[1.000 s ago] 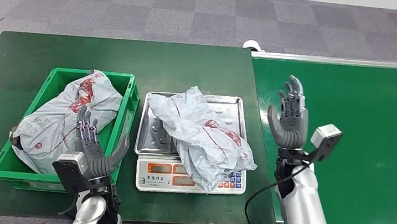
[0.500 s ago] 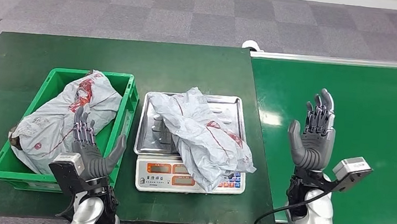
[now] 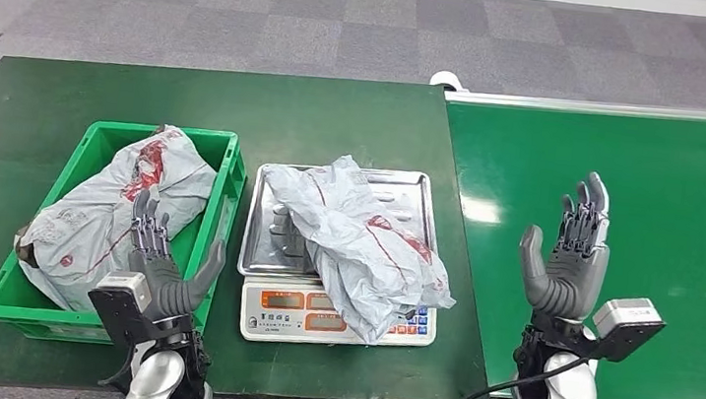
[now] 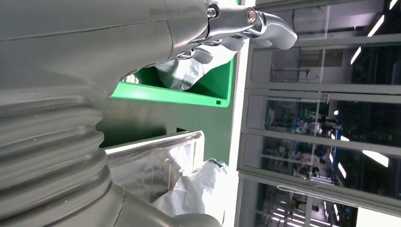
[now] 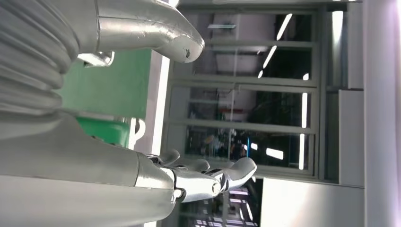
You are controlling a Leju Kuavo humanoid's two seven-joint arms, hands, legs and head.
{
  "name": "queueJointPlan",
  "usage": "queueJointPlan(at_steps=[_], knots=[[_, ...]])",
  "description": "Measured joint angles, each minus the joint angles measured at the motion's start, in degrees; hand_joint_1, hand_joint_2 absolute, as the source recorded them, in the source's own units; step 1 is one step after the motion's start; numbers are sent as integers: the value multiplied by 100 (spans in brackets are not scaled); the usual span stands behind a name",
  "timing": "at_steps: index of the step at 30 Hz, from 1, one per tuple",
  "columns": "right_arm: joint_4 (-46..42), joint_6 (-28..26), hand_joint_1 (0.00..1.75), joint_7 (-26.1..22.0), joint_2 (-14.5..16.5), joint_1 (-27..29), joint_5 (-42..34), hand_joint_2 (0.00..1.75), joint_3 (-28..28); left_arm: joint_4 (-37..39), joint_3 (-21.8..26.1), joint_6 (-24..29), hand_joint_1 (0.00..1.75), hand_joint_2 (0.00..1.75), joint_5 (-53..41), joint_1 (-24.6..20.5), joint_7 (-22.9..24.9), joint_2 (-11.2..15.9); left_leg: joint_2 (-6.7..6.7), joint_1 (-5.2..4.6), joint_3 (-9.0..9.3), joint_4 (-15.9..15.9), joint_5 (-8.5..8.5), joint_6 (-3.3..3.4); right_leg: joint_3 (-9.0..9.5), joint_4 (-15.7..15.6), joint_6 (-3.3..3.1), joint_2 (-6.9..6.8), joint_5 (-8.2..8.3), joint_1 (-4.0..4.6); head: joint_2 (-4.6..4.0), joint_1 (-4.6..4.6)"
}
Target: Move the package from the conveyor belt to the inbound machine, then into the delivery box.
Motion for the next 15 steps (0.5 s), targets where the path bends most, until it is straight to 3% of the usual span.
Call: queueJointPlan(at_steps=[4,9,15], knots=[[-83,-318,0,4,9,80,223,175,0,77,-118,-366,0,175,-558,-97,397,58,1,0,0,0,1,2,-2,-1,1,-2,0,0,0,0],[227,57,0,146,97,-120,458,175,7,792,-799,-815,0,175,-2504,-1140,1451,145,-9,-1,-10,0,20,7,-1,0,8,-11,16,-1,0,1],[671,470,0,320,143,-239,603,175,17,1679,-1126,-828,0,175,-3500,-1965,1976,139,-3,-1,-4,0,28,4,0,1,8,-2,24,-1,0,1]])
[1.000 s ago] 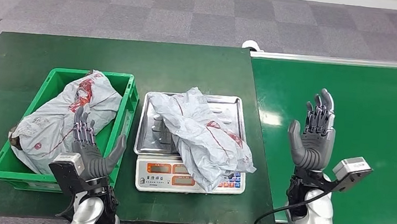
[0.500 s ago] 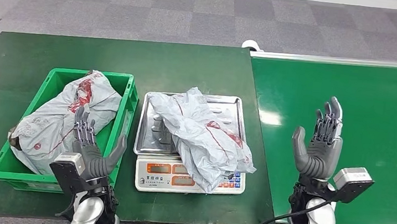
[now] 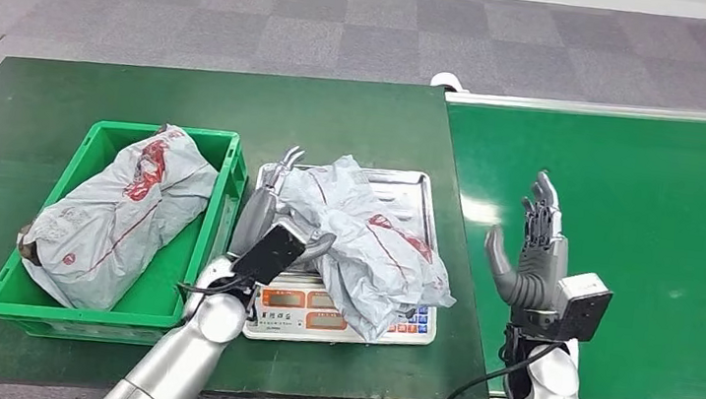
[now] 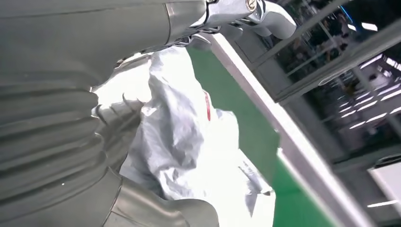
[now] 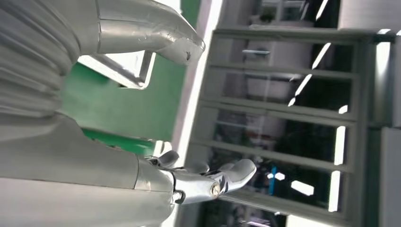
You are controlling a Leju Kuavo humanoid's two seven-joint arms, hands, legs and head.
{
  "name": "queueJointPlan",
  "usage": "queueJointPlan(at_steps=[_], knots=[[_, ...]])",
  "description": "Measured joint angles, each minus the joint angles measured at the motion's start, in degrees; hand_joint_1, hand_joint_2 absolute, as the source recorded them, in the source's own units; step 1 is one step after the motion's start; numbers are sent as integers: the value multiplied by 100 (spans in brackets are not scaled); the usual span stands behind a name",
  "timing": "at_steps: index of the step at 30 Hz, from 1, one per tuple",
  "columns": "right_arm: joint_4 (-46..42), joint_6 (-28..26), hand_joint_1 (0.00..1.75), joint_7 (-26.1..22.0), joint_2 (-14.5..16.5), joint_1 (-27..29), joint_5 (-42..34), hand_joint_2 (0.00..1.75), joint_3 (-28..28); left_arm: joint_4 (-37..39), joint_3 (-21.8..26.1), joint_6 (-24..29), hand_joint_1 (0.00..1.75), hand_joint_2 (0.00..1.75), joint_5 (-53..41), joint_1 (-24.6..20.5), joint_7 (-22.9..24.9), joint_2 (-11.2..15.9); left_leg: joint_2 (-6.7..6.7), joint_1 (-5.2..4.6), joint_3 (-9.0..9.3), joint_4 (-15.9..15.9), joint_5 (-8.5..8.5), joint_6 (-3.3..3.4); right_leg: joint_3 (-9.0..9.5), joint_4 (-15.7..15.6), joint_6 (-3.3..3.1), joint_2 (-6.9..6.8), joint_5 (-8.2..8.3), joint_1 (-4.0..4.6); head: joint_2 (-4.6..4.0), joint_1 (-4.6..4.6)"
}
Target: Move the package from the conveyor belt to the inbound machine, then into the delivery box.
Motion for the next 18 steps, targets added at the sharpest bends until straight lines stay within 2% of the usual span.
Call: queueJointPlan(at_steps=[5,14,18], knots=[[121,46,0,26,22,25,134,175,5,455,-211,-9,0,175,-824,-247,310,-26,2,0,-3,0,-3,-1,-5,1,-1,2,-2,0,0,-1],[119,46,0,129,23,57,229,175,5,838,-318,-221,0,175,-1191,-427,523,-121,1,0,-3,0,-8,-5,-6,-1,-1,2,-5,0,0,0],[69,58,0,194,23,182,267,175,3,1151,-448,-245,0,175,-2099,-592,1142,-186,0,0,-2,0,-8,-5,-4,-1,-1,1,-5,0,0,0]])
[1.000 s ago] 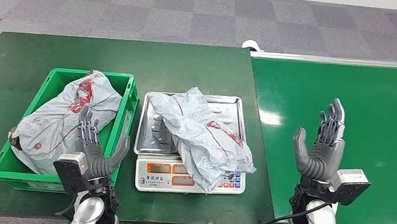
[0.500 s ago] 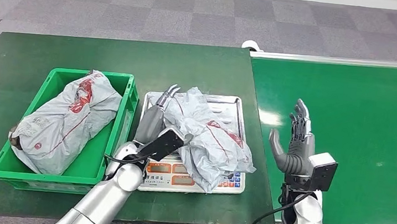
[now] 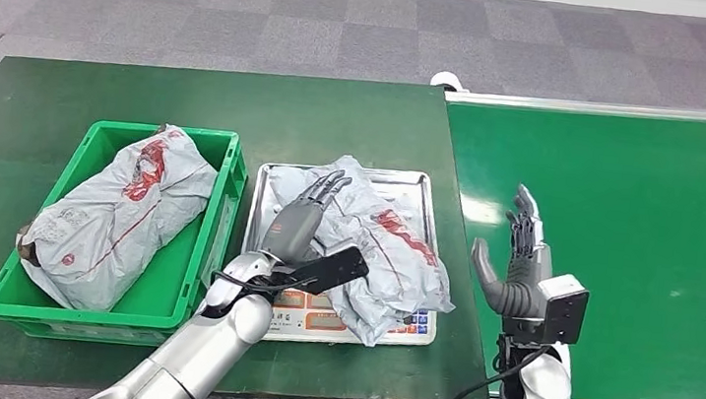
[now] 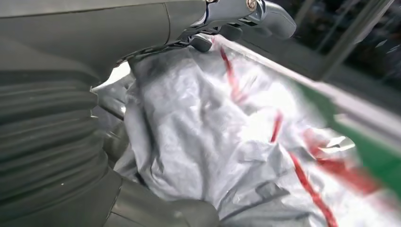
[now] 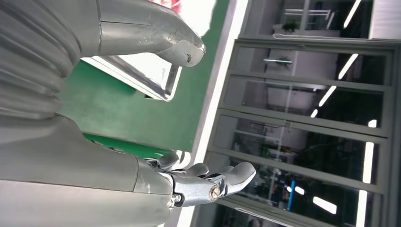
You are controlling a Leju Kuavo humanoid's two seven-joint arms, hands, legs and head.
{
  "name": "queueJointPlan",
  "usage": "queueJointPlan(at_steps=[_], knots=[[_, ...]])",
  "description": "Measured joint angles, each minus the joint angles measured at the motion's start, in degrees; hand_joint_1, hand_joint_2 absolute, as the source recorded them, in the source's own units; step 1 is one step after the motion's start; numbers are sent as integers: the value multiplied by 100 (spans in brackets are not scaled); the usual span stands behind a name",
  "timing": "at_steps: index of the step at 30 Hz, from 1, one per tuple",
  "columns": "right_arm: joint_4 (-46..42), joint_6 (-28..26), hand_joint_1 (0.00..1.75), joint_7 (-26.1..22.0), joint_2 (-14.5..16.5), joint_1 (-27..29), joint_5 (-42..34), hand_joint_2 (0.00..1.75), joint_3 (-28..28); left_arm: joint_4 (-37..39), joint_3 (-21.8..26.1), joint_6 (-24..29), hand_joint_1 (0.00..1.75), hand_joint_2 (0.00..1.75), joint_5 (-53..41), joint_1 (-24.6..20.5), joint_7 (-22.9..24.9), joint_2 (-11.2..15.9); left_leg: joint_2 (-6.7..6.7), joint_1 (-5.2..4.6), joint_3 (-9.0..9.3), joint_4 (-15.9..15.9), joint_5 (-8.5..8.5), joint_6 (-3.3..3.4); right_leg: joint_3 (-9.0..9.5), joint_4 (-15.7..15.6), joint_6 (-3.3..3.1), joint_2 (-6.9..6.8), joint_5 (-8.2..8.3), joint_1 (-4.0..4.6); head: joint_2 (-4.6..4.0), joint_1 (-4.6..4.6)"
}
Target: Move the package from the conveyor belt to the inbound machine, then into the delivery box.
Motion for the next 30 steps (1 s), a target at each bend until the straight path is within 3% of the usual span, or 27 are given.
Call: queueJointPlan(at_steps=[3,7,21,25,30], knots=[[-98,44,0,30,4,113,46,175,-10,299,-218,36,0,175,-751,-141,469,-34,0,0,2,0,-2,2,3,0,0,0,0,0,0,1],[-212,113,0,69,16,212,116,175,-52,516,-332,62,0,175,-1105,-200,653,-79,1,0,9,0,-5,3,10,-1,1,-1,-2,0,0,0],[-355,202,0,111,84,365,205,175,-203,561,-363,-42,0,175,-1149,-204,552,-97,-2,0,27,0,-6,5,33,-1,2,-4,-4,-1,0,-1],[-380,203,0,111,85,375,205,175,-206,559,-363,-62,167,175,-1145,-192,547,-98,-3,0,27,0,-6,5,33,-1,2,-5,-4,0,0,0],[-384,208,0,111,85,376,211,175,-208,532,-334,13,175,175,-1071,-96,456,-96,-2,0,26,0,-6,5,32,-1,2,-6,-4,-1,0,0]])
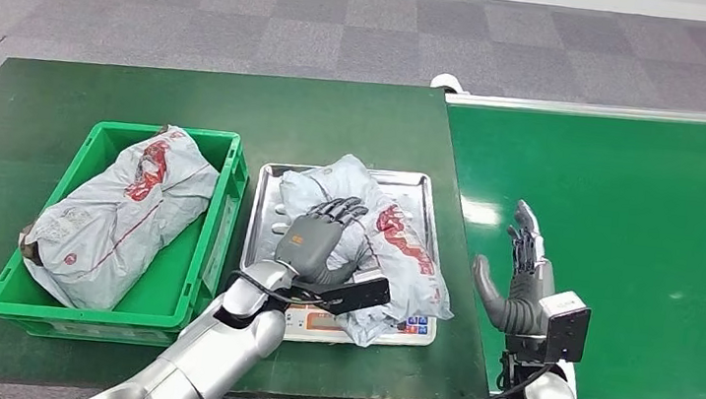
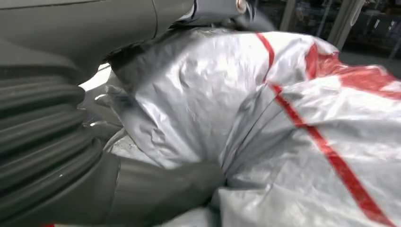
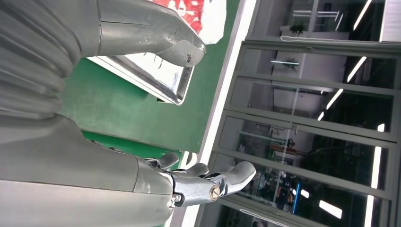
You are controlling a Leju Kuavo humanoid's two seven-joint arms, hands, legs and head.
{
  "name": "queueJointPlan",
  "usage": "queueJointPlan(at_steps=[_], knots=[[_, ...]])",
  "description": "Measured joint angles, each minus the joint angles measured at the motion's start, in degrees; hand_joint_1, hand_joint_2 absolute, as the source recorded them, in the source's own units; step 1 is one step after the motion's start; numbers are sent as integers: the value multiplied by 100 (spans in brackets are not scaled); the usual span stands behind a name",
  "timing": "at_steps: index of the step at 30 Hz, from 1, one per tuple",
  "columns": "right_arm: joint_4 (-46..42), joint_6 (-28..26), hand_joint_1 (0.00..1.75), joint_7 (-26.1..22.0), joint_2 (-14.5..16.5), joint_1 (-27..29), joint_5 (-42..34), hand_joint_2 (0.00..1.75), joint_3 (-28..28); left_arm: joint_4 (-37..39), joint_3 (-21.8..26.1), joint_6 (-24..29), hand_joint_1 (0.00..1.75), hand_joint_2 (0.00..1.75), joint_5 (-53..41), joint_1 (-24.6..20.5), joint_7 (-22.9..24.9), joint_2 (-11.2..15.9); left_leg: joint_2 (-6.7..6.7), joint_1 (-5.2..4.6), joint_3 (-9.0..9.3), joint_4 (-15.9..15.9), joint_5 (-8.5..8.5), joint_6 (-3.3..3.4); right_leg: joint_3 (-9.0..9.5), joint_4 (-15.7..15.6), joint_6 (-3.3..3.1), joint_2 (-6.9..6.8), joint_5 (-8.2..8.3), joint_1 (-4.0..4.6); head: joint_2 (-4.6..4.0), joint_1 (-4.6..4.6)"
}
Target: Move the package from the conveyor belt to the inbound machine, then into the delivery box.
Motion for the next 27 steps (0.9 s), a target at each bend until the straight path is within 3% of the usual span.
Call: queueJointPlan(at_steps=[4,12,17,23,27], knots=[[1,0,0,1,2,-1,2,175,0,-132,68,147,175,175,100,99,-141,4,0,0,-1,0,0,0,-1,0,0,0,0,0,0,0],[2,-95,0,-5,2,-12,-87,175,0,-669,278,1047,175,175,659,461,-693,4,1,0,-12,0,-1,-2,-15,1,-1,3,-1,1,0,0],[2,-146,0,-20,2,-21,-175,175,0,-955,398,1329,175,175,1122,653,-997,9,1,0,-20,0,-4,-3,-24,1,-4,3,-4,1,0,1],[4,-211,0,-50,9,-28,-243,175,0,-1441,562,2123,175,175,2565,940,-2410,4,1,0,-26,0,-5,-3,-28,2,-3,3,-5,1,0,-1],[32,-238,0,-111,14,-54,-293,175,0,-2035,975,2389,175,175,3065,1156,-3412,-94,1,0,-27,0,-6,-3,-30,2,-2,3,-6,1,0,1]])
